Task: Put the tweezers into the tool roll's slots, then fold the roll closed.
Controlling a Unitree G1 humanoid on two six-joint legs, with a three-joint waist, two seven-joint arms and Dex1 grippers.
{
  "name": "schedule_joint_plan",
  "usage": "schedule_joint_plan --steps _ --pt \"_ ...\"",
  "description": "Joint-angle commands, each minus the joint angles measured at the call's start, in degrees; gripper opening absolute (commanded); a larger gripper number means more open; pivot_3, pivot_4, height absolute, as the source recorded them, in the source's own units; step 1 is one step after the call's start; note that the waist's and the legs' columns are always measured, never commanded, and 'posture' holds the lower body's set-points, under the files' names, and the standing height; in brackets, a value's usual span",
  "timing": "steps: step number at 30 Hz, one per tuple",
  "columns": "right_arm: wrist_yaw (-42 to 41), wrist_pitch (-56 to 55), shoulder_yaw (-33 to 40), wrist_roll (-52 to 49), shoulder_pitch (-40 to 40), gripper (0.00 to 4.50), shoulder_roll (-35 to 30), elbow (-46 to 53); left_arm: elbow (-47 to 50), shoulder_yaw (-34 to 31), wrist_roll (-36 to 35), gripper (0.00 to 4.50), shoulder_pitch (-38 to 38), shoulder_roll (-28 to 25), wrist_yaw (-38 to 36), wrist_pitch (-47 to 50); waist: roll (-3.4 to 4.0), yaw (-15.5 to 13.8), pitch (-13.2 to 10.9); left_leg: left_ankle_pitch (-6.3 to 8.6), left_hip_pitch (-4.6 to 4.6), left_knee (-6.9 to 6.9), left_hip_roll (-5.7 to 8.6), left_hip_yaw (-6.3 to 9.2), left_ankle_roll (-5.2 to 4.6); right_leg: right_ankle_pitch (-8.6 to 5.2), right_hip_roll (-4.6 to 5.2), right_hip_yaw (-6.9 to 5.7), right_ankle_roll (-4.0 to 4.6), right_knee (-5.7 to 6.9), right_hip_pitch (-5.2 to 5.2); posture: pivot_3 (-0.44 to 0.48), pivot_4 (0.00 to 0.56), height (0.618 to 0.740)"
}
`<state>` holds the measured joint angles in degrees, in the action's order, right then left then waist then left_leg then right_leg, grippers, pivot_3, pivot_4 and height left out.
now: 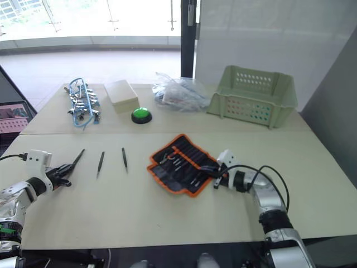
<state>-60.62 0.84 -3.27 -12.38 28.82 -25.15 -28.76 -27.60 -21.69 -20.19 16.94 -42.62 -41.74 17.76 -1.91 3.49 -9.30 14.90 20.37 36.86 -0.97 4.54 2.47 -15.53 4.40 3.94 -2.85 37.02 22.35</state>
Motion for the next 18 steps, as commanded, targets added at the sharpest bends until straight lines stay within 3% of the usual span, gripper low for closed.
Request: schedule_joint_plan --steps 1,4,9,14,18 --pt "0.91 1.24 -0.86 1.29 -0.82 0.00 0.14 0.02 13.41 -2.05 -4.39 0.03 -1.40 -1.25 -0.66 5.12 0.00 -0.09 -0.01 0.00 0.01 0.00 0.00 0.00 0.00 0.00 0.01 0.00 0.00 0.00 0.00 0.000 0.150 0.740" --pt "1.16 1.45 -0.89 1.20 -1.17 0.00 0.14 0.45 21.82 -1.44 -5.81 0.03 -1.05 -2.38 0.13 9.64 -0.01 -0.25 -0.02 0.00 0.04 0.01 0.01 0.00 0.00 0.00 0.02 0.00 0.00 -0.03 -0.01 0.000 0.150 0.740" --pt "1.75 1.88 -0.89 1.00 -1.58 0.00 0.34 1.02 32.34 4.33 -9.37 0.03 6.32 -4.08 0.28 21.94 -0.02 -0.67 -0.03 0.00 0.05 0.01 0.03 0.01 0.00 0.00 0.01 -0.01 0.00 -0.04 -0.03 0.000 0.150 0.740" --pt "2.05 2.12 -1.27 1.04 -1.65 0.00 0.90 1.08 40.79 16.50 -12.08 0.03 14.11 -0.35 1.30 34.82 0.00 -0.59 -0.04 0.00 0.02 0.02 0.04 0.00 0.00 -0.01 -0.01 0.01 -0.01 -0.05 -0.07 0.000 0.150 0.740" --pt "2.52 1.93 -1.16 1.09 -2.04 0.00 1.13 1.31 42.64 21.88 -13.21 0.03 19.72 5.48 4.61 42.48 0.00 -0.37 -0.06 0.00 0.05 0.02 0.04 0.01 0.00 -0.01 -0.03 0.02 -0.02 -0.05 -0.05 0.000 0.150 0.740"
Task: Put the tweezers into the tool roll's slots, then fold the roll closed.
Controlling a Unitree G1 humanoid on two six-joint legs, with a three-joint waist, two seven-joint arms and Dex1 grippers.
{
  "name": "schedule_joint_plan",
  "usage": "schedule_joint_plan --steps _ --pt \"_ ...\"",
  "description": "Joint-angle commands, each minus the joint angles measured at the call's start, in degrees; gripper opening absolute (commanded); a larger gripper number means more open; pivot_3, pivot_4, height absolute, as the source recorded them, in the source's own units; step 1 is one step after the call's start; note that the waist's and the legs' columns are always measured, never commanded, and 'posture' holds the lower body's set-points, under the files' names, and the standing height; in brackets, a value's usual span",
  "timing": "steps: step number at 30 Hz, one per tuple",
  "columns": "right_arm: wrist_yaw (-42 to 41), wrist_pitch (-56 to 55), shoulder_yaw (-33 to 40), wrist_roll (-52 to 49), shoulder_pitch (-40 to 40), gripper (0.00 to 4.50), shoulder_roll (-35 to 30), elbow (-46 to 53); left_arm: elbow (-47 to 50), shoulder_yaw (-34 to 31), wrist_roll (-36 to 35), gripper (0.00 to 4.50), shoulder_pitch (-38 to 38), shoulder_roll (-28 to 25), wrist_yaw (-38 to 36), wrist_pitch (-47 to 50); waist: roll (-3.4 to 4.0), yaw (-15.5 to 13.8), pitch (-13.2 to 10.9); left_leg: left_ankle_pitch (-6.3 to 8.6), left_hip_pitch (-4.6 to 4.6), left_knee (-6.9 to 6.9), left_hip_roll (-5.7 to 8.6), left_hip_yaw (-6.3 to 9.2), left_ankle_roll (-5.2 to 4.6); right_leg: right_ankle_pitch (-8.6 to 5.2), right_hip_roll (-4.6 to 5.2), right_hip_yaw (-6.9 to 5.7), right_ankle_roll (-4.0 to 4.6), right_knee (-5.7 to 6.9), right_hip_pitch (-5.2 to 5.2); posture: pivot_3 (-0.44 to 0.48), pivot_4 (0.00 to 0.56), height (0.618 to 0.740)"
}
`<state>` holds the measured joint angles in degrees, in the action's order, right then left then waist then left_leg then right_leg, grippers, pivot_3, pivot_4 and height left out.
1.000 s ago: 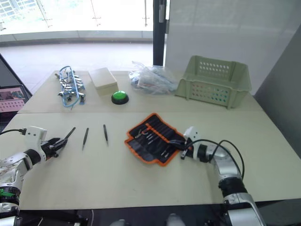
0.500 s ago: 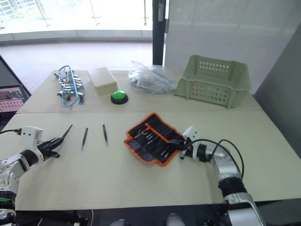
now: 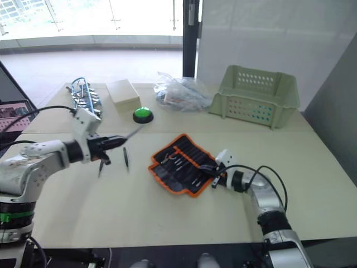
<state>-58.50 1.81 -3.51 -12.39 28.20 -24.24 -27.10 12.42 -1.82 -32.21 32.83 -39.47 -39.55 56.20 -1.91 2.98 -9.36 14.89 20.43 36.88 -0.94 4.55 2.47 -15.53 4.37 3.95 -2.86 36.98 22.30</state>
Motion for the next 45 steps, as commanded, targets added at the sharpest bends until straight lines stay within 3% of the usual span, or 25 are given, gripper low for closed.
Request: schedule_joint_plan --steps 1,9,16,29,45 --pt "0.59 0.90 -0.86 1.13 -1.59 0.00 0.24 -0.23 2.65 2.66 -1.13 0.03 5.04 3.93 3.42 4.98 -0.01 0.19 -0.01 0.00 0.01 0.00 -0.01 0.00 0.00 0.00 -0.01 0.00 0.00 -0.01 0.02 0.000 0.150 0.740" --pt "1.94 0.60 0.50 0.79 -3.55 0.00 -0.61 1.14 -0.74 12.76 3.06 0.03 8.82 13.79 8.98 9.34 0.00 -0.18 -0.01 0.00 0.01 0.02 0.04 0.01 0.00 0.00 0.02 0.02 0.00 -0.05 -0.02 0.000 0.150 0.740" --pt "2.92 0.40 1.42 0.85 -4.42 0.00 -1.15 1.67 -4.50 20.22 7.39 0.03 8.16 17.18 10.11 8.95 0.01 -0.48 -0.02 -0.01 0.06 0.07 0.07 0.02 0.01 0.00 0.04 0.02 -0.01 -0.12 -0.03 0.000 0.150 0.740" --pt "2.73 0.45 1.57 0.91 -4.75 0.00 -1.14 1.75 -4.05 21.36 10.73 0.03 7.26 16.90 10.29 9.29 0.02 -0.59 -0.02 -0.01 0.08 0.09 0.09 0.02 0.02 -0.01 0.05 0.01 -0.02 -0.15 -0.04 0.000 0.150 0.740" --pt "3.35 0.45 0.31 2.46 -5.86 0.00 -1.74 1.09 -20.94 24.36 19.38 0.03 12.71 27.72 9.73 -5.73 0.02 -1.09 -0.02 -0.02 0.09 0.15 0.11 0.02 0.02 0.00 0.06 0.01 -0.03 -0.19 -0.11 0.000 0.150 0.740"
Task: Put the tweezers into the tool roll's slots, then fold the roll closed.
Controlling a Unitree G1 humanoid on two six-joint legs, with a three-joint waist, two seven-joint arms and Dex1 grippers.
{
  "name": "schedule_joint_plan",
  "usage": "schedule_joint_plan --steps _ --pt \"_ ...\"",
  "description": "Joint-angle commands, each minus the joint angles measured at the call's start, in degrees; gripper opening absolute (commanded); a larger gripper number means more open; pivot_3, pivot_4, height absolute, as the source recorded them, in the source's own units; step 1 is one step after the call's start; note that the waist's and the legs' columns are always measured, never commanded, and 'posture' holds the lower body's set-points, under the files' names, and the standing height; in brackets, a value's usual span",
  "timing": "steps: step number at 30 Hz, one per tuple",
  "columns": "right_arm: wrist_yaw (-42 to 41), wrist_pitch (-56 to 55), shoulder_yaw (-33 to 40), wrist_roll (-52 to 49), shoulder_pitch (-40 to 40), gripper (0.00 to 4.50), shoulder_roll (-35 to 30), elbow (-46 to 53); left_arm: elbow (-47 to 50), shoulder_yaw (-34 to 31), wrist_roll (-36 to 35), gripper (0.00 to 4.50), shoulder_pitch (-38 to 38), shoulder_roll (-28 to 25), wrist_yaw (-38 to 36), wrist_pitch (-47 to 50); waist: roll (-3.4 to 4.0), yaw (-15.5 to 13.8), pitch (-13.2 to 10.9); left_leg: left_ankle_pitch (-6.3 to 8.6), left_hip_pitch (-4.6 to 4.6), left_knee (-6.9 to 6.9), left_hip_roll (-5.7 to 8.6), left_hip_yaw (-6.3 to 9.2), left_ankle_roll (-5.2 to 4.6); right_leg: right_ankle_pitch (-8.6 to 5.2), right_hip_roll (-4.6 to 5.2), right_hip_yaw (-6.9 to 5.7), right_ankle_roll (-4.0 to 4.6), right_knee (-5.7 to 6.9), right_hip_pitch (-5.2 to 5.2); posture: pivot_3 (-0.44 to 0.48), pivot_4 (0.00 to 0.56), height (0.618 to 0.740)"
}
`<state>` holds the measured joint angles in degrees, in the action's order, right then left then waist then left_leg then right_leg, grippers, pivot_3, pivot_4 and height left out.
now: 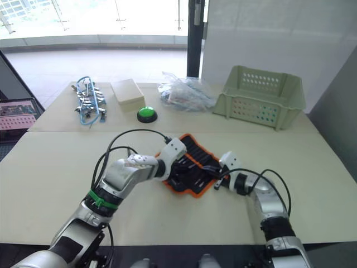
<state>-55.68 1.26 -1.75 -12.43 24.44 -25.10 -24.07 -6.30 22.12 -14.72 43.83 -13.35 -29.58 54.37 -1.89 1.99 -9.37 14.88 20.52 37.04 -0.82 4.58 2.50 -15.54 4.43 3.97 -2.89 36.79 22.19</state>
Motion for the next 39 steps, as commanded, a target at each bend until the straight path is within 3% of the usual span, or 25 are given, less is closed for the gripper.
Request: schedule_joint_plan --steps 1,9,16,23,25,29,33,35,39 --pt "0.61 1.05 -1.52 2.48 -2.21 0.00 -0.87 -1.85 -4.08 0.22 2.25 0.03 1.97 2.62 -0.35 -5.57 0.00 -0.16 0.00 0.00 0.00 0.03 0.01 0.00 0.00 0.00 0.00 0.00 -0.01 -0.01 -0.02 0.000 0.150 0.740" --pt "0.88 1.26 -2.26 2.59 -3.12 0.00 -1.01 -0.99 -21.21 0.75 7.67 0.03 6.16 8.69 -2.96 -19.20 0.00 -0.96 0.01 0.00 0.00 0.18 0.03 -0.01 0.00 0.01 0.00 0.00 -0.04 -0.03 -0.10 0.000 0.150 0.740" --pt "1.40 0.41 -1.87 2.89 -3.14 0.00 -1.64 -2.07 -20.13 1.52 10.04 0.03 5.32 8.56 -7.45 -20.48 0.01 -1.17 0.01 0.00 0.00 0.28 0.05 0.00 0.00 0.03 0.00 0.00 -0.10 -0.03 -0.18 0.000 0.150 0.740" --pt "0.76 0.61 -0.72 1.87 -2.24 0.00 -2.36 -2.23 -7.87 -4.11 8.95 2.52 1.80 2.18 -8.33 -13.91 0.04 -0.75 0.02 0.00 0.04 0.27 0.02 0.01 -0.01 0.02 -0.02 0.01 -0.11 0.00 -0.11 0.000 0.150 0.740" --pt "0.28 -0.01 -1.46 2.92 -2.40 0.00 -3.13 -2.55 -2.36 -4.23 10.18 3.17 1.17 -3.19 -9.67 -12.58 0.05 -0.62 0.01 0.00 0.06 0.27 0.00 0.02 -0.01 0.02 -0.03 0.01 -0.11 0.04 -0.06 0.000 0.150 0.740" --pt "-0.23 -0.28 -2.14 3.13 -2.44 0.00 -3.78 -3.56 8.17 -10.84 5.27 4.49 -0.14 -11.57 -12.35 -5.34 0.07 -0.53 0.01 0.00 0.08 0.26 0.02 0.05 -0.01 0.02 -0.01 0.00 -0.11 0.06 -0.06 0.000 0.150 0.740" --pt "-1.24 -1.14 -2.57 3.41 -1.50 0.00 -4.56 -5.64 13.65 -19.86 6.22 4.49 -5.59 -19.98 -9.33 -7.10 0.09 -0.43 0.02 0.00 0.07 0.27 0.01 0.05 -0.01 0.02 0.00 0.00 -0.11 -0.02 -0.08 0.000 0.150 0.740" --pt "-1.89 -1.66 -2.82 3.54 -0.70 0.00 -4.95 -7.01 16.99 -28.40 4.40 4.49 -12.04 -22.26 -8.16 -9.24 0.10 -0.09 0.02 0.00 0.02 0.22 -0.01 0.05 -0.01 0.02 -0.01 0.00 -0.11 0.01 -0.07 0.000 0.150 0.740" --pt "-2.80 -2.81 -3.10 3.47 0.26 0.00 -5.36 -9.24 22.37 -37.18 6.92 4.49 -25.83 -25.14 -4.71 -16.63 0.07 -0.19 0.00 0.00 0.03 0.19 -0.03 0.07 -0.01 0.03 0.01 -0.02 -0.10 0.01 -0.07 0.000 0.150 0.740"
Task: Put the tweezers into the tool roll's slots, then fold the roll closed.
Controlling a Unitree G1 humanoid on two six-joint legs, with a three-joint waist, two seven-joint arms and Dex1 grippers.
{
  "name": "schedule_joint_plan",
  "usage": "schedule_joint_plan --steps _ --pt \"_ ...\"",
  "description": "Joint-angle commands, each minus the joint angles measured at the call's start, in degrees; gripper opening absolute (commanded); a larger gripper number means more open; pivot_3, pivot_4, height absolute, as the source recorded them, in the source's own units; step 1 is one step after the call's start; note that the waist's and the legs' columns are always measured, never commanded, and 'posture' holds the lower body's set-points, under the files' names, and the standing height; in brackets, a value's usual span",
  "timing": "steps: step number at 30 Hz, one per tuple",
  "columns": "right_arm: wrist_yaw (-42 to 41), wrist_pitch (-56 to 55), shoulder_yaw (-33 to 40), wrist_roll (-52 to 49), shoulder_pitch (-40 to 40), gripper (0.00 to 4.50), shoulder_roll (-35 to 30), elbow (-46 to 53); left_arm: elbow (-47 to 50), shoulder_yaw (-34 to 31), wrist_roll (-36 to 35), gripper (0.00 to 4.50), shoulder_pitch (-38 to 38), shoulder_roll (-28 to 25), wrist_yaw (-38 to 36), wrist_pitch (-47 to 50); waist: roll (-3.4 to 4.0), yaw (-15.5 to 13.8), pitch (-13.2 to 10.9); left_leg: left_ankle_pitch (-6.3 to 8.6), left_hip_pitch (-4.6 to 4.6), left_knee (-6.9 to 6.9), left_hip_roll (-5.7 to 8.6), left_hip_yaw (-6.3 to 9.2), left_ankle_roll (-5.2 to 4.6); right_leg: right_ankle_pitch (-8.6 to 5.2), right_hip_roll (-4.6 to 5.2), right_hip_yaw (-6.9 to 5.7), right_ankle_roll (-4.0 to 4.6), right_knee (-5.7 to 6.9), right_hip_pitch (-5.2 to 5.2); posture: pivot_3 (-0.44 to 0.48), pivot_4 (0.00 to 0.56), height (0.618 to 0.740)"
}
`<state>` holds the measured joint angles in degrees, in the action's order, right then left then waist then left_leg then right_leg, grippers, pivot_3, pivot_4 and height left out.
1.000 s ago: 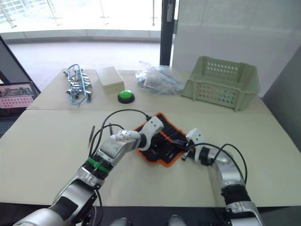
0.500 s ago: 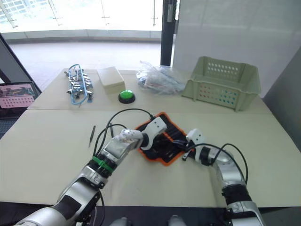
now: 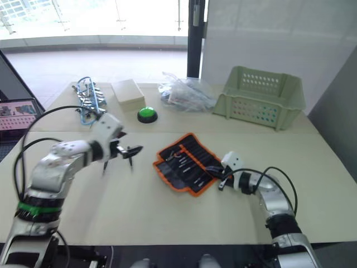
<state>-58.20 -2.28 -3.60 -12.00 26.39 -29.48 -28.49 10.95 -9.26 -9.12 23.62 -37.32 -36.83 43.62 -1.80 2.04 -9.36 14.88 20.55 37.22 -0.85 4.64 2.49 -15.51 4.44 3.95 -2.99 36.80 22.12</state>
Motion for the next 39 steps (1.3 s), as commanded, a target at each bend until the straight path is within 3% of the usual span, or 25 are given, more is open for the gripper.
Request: schedule_joint_plan --steps 1,4,8,13,17,22,32,39 --pt "-0.60 0.36 -1.25 3.01 -1.42 0.00 -1.04 -5.46 6.17 -9.50 1.16 4.49 -9.77 -0.55 3.57 -8.33 -0.03 -0.11 0.00 0.00 0.02 0.00 0.01 0.00 0.00 0.00 0.02 0.00 0.00 -0.03 0.00 0.000 0.150 0.740" --pt "-1.54 -0.51 -1.31 2.82 -0.63 0.00 -0.92 -7.09 7.68 -20.42 -1.93 4.49 -19.22 5.51 7.53 -17.35 -0.05 -0.10 0.01 0.01 -0.01 -0.01 0.00 -0.04 -0.01 0.01 0.05 0.01 0.01 -0.04 -0.01 0.000 0.150 0.740" --pt "-2.59 -1.94 -1.84 3.29 1.14 0.00 -0.51 -10.03 9.13 -27.93 -7.78 4.49 -35.28 13.84 4.64 -26.47 -0.11 0.09 0.08 0.02 -0.10 -0.07 -0.05 -0.11 -0.01 0.03 0.08 0.02 0.06 -0.08 -0.05 0.000 0.150 0.740" --pt "-3.43 -3.45 -1.98 3.55 2.76 0.00 -0.31 -13.00 12.75 -33.43 -18.82 4.49 -49.12 21.71 1.74 -29.80 -0.57 -0.01 0.30 0.02 -0.19 -0.14 -0.11 -0.15 -0.01 0.01 0.02 0.02 0.09 -0.13 -0.13 0.000 0.150 0.740" --pt "-3.80 -3.94 -1.79 3.59 3.36 0.00 -0.37 -14.21 8.77 -35.17 -18.85 4.49 -55.12 25.01 0.32 -38.05 -0.57 -0.02 0.35 0.02 -0.36 -0.12 -0.10 -0.15 -0.01 -0.02 -0.01 0.00 0.11 -0.16 -0.34 0.000 0.150 0.740" --pt "-4.15 -3.88 -1.45 3.40 3.68 0.00 -0.32 -14.91 5.70 -34.93 -19.76 4.49 -58.12 27.21 -0.22 -43.11 -0.56 0.24 0.36 0.03 -0.34 -0.18 -0.10 -0.17 -0.02 -0.02 -0.02 0.01 0.10 -0.44 -0.44 0.000 0.150 0.740" --pt "-4.14 -3.36 -1.24 2.96 3.29 0.00 0.23 -14.06 3.66 -31.97 -20.96 4.49 -59.35 26.67 -0.66 -45.10 -0.60 0.37 0.38 0.04 -0.36 -0.19 -0.12 -0.15 -0.05 -0.02 -0.03 -0.02 0.09 -0.62 -0.56 0.000 0.150 0.740" --pt "-3.36 -2.03 -0.72 2.45 1.75 0.00 0.77 -11.45 4.03 -28.07 -21.94 4.49 -52.46 22.34 3.49 -38.93 -0.57 0.26 0.38 0.04 -0.37 -0.20 -0.12 -0.13 -0.05 -0.02 -0.04 -0.03 0.09 -0.62 -0.58 0.000 0.150 0.740"
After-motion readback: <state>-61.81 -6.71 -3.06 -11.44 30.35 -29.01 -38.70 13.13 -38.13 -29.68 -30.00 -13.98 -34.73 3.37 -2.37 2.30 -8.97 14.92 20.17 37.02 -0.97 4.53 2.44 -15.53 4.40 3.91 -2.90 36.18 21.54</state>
